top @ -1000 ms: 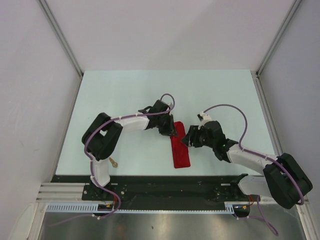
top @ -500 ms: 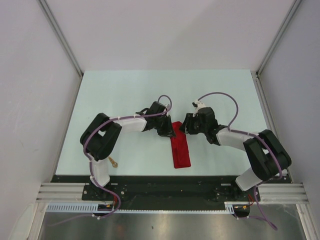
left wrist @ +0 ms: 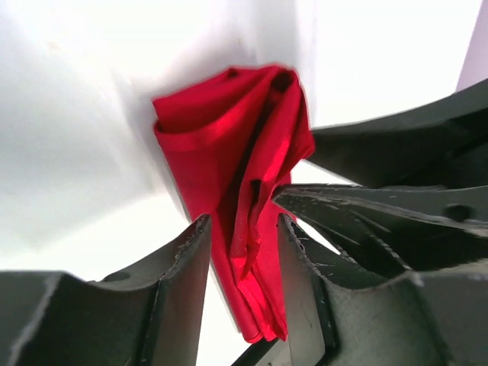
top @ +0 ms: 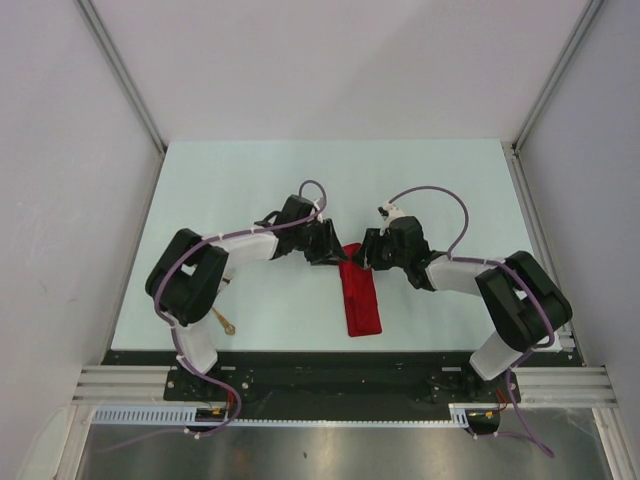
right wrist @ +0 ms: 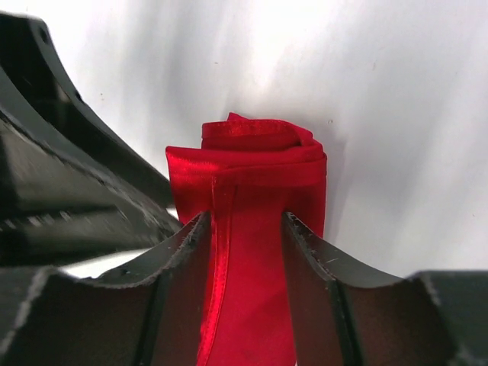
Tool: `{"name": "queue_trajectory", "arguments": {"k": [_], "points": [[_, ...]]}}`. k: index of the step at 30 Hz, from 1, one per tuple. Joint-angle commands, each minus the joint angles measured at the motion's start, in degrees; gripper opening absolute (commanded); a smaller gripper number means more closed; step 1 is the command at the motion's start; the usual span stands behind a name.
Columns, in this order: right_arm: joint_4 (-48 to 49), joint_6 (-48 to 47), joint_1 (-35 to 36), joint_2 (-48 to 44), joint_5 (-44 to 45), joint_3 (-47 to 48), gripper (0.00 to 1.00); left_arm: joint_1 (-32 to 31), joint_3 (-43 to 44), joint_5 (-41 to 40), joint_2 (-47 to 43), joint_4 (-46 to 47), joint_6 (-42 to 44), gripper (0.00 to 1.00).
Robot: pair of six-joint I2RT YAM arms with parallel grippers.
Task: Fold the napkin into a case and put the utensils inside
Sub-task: Fold the 2/3-rectangle-folded napkin at the center of the board.
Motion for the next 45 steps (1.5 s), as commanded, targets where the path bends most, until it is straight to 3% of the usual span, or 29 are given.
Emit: {"name": "queue_trajectory", "arguments": {"k": [1, 6, 12, 19, 22, 26, 29, 31, 32, 35, 37, 38, 39, 41, 43, 44, 45], "points": [[4.3, -1.3, 0.3, 1.2, -0.5, 2.0, 0.45, 2.4, -0.6, 2.6, -3.1, 4.3, -1.7, 0.43], [4.9, -1.5, 0.5, 2.1, -0.2, 2.2, 0.45, 2.8, 1.8, 4.5, 0.0, 4.4, -2.4, 0.4], [4.1, -1.9, 1.2, 2.5, 0.0, 3.5, 0.45, 3.0, 3.5, 4.5, 1.4, 4.3, -3.1, 0.3], [2.0, -2.5, 2.4, 5.1, 2.9, 6.3, 0.41, 3.2, 5.4, 4.5, 3.2, 4.2, -3.3, 0.04], [1.3, -3.7, 2.9, 6.1, 4.7, 6.9, 0.36, 3.2, 5.2, 4.2, 2.6, 4.3, -3.6, 0.0], [1.1, -6.0, 3.8, 6.3, 5.1, 7.5, 0.09, 3.1, 5.0, 3.3, 1.6, 3.5, -2.9, 0.0], [1.4, -6.5, 3.8, 5.7, 3.6, 7.1, 0.0, 3.2, 4.5, 3.2, 1.5, 3.4, -2.9, 0.0], [1.1, -6.2, 3.6, 4.5, 2.4, 6.1, 0.0, 3.1, 4.1, 2.6, 0.7, 2.2, -2.7, 0.05], [1.4, -6.1, 3.5, 3.7, 1.7, 5.7, 0.0, 3.1, 3.7, 1.3, 0.0, 2.1, -2.0, 0.14], [1.9, -6.1, 2.9, 1.6, -0.8, 3.5, 0.0, 3.3, 2.1, -2.1, -3.2, 0.6, -0.7, 0.26], [2.6, -6.2, 2.4, 1.2, -2.3, 3.1, 0.0, 3.4, 1.7, -2.8, -4.2, -0.3, -0.4, 0.4], [3.1, -6.6, 2.3, 1.2, -2.5, 2.8, 0.0, 3.4, 1.7, -2.8, -4.2, -0.5, -0.3, 0.57], [3.3, -6.5, 2.0, 1.3, -3.2, 2.8, 0.0, 3.4, 1.7, -2.8, -3.9, -0.6, -0.1, 0.61], [2.8, -6.0, 1.6, 1.1, -4.5, 3.1, 0.0, 3.4, 2.1, -2.0, -3.0, -0.3, -0.3, 0.66], [2.0, -5.7, 1.5, -0.2, -3.1, 2.7, 0.06, 3.4, 2.9, -1.2, -1.6, -0.1, -0.3, 0.66], [1.1, -5.6, 1.5, -2.0, -2.2, 1.9, 0.1, 3.4, 3.9, -0.2, -1.1, -0.3, -0.1, 0.65], [0.5, -5.3, 1.5, -3.0, -0.1, 1.4, 0.2, 3.3, 4.4, 0.1, -0.4, -0.4, 0.0, 0.63]]}}
